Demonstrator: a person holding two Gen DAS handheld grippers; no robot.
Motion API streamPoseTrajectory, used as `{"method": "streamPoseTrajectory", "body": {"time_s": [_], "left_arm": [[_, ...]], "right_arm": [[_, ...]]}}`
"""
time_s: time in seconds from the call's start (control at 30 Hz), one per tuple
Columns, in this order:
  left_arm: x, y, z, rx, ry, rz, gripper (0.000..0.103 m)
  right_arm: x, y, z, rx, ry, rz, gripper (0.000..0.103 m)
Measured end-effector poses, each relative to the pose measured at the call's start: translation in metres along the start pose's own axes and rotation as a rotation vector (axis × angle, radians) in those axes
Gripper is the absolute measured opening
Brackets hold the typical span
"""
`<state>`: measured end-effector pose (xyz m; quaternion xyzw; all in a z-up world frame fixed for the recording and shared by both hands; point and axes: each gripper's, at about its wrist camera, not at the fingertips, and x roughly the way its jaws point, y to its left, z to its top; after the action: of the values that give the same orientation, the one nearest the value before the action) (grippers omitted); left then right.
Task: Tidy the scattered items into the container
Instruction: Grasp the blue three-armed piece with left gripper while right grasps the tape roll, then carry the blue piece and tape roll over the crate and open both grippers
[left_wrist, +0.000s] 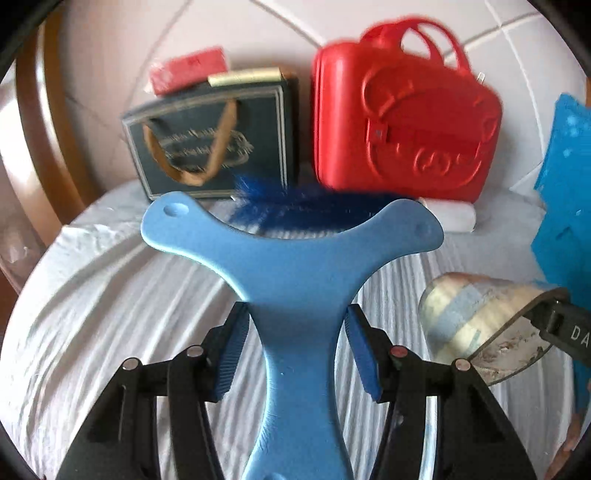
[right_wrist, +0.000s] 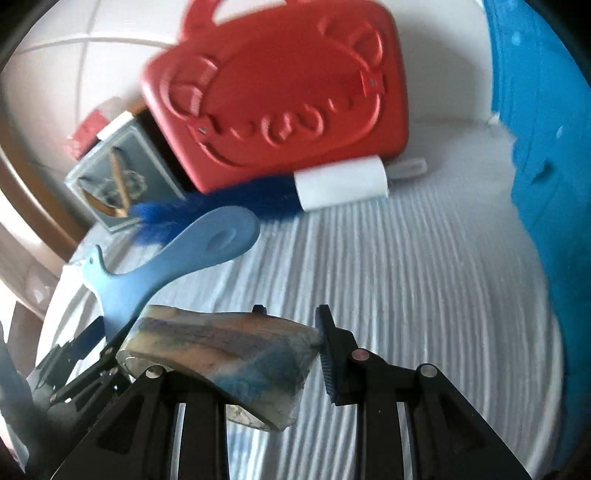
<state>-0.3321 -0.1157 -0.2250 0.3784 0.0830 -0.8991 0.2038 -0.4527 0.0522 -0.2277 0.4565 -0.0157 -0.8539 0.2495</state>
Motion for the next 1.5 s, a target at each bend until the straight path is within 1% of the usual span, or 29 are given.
{"method": "streamPoseTrajectory", "body": {"time_s": [0.03,0.17,0.23,0.33,0.43,0.6,0.67,0.73,0.83,0.87,0.97,1.07,1.17,1.2,1.27,1.37,1.4,1.5], "left_arm": [[-0.013,0.004,0.001,-0.002,-0.016,0.004,0.053],[-0.054,0.017,0.008,-0.012,-0.058,-0.004,0.053],[-0.080,0.020,0.007,-0.011,-0.082,-0.022,0.053],[-0.125,0.017,0.008,0.011,-0.137,-0.053,0.053],[-0.170,0.010,0.011,0.035,-0.190,-0.105,0.053],[-0.243,-0.022,0.018,0.092,-0.285,-0.209,0.053],[-0.272,-0.043,0.019,0.109,-0.321,-0.252,0.053],[-0.295,-0.067,0.019,0.133,-0.346,-0.292,0.053],[-0.328,-0.115,0.017,0.177,-0.370,-0.364,0.053],[-0.340,-0.134,0.015,0.188,-0.377,-0.390,0.053],[-0.366,-0.192,0.008,0.207,-0.375,-0.459,0.053],[-0.381,-0.258,-0.002,0.218,-0.354,-0.489,0.053],[-0.385,-0.324,-0.014,0.237,-0.317,-0.489,0.053],[-0.384,-0.345,-0.019,0.246,-0.294,-0.489,0.053],[-0.377,-0.380,-0.030,0.256,-0.233,-0.463,0.053],[-0.361,-0.415,-0.043,0.276,-0.118,-0.418,0.051],[-0.358,-0.423,-0.045,0.288,-0.091,-0.395,0.050],[-0.358,-0.435,-0.047,0.313,-0.063,-0.345,0.050]], "right_arm": [[-0.006,0.008,0.000,-0.006,-0.011,0.003,0.027],[-0.057,0.033,-0.004,-0.041,-0.071,0.005,0.027],[-0.080,0.044,-0.007,-0.051,-0.100,-0.002,0.027],[-0.127,0.060,-0.012,-0.066,-0.158,-0.019,0.027],[-0.180,0.071,-0.017,-0.068,-0.226,-0.040,0.027],[-0.277,0.071,-0.028,-0.056,-0.345,-0.120,0.027],[-0.320,0.061,-0.033,-0.042,-0.397,-0.160,0.027],[-0.351,0.047,-0.037,-0.028,-0.433,-0.196,0.027],[-0.404,0.006,-0.048,0.013,-0.487,-0.273,0.027],[-0.415,-0.006,-0.050,0.023,-0.496,-0.289,0.027],[-0.454,-0.062,-0.060,0.057,-0.522,-0.359,0.027],[-0.482,-0.125,-0.067,0.074,-0.525,-0.412,0.027],[-0.494,-0.192,-0.069,0.074,-0.496,-0.452,0.027],[-0.496,-0.216,-0.070,0.071,-0.476,-0.466,0.027],[-0.488,-0.261,-0.070,0.068,-0.416,-0.467,0.027],[-0.472,-0.304,-0.074,0.065,-0.333,-0.451,0.027],[-0.466,-0.315,-0.075,0.067,-0.311,-0.446,0.027],[-0.443,-0.345,-0.078,0.073,-0.219,-0.434,0.027]]}}
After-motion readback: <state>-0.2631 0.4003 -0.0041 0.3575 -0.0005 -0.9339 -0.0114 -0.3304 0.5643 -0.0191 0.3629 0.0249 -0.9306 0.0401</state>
